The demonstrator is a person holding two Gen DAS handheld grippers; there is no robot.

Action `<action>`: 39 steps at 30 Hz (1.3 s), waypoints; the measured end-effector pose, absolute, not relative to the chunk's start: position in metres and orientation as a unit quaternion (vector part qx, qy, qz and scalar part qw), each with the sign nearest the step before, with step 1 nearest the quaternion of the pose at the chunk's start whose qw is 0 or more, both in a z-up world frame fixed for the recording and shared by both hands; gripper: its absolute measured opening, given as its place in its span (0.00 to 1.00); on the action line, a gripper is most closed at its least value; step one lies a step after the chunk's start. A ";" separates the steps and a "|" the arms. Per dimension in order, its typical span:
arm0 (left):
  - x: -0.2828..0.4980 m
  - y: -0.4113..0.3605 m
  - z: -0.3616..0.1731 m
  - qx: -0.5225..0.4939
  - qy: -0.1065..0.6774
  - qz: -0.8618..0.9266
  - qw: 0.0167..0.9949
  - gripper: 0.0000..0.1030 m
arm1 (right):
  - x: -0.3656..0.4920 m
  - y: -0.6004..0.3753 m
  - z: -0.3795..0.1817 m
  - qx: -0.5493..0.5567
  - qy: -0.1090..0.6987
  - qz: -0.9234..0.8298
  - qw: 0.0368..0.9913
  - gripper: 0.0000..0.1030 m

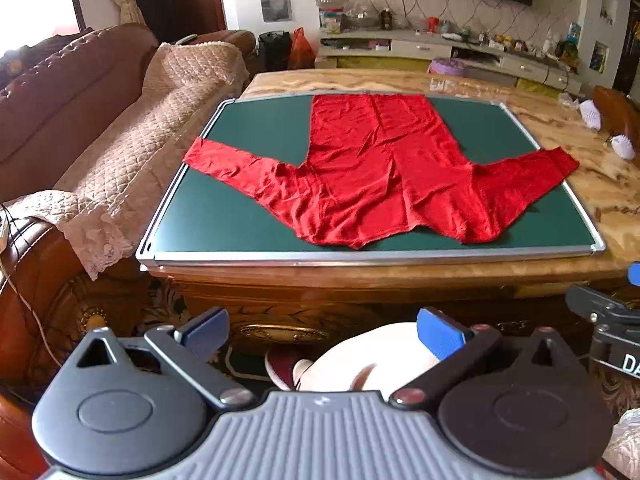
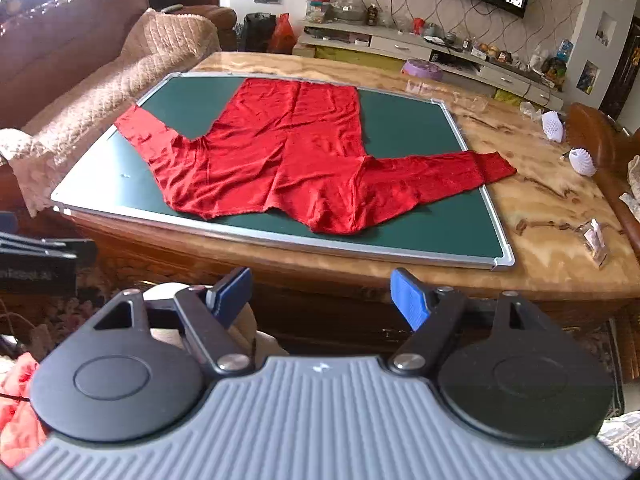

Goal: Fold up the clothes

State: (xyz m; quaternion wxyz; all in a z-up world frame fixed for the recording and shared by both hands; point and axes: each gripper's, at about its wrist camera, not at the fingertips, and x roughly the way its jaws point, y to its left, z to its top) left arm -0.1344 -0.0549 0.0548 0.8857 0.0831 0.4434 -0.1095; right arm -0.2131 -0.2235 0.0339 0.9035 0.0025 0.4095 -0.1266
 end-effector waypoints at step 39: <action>-0.152 -0.069 0.049 0.079 0.438 -0.123 0.887 1.00 | -0.213 -0.226 0.031 0.091 0.418 -0.123 0.896 0.82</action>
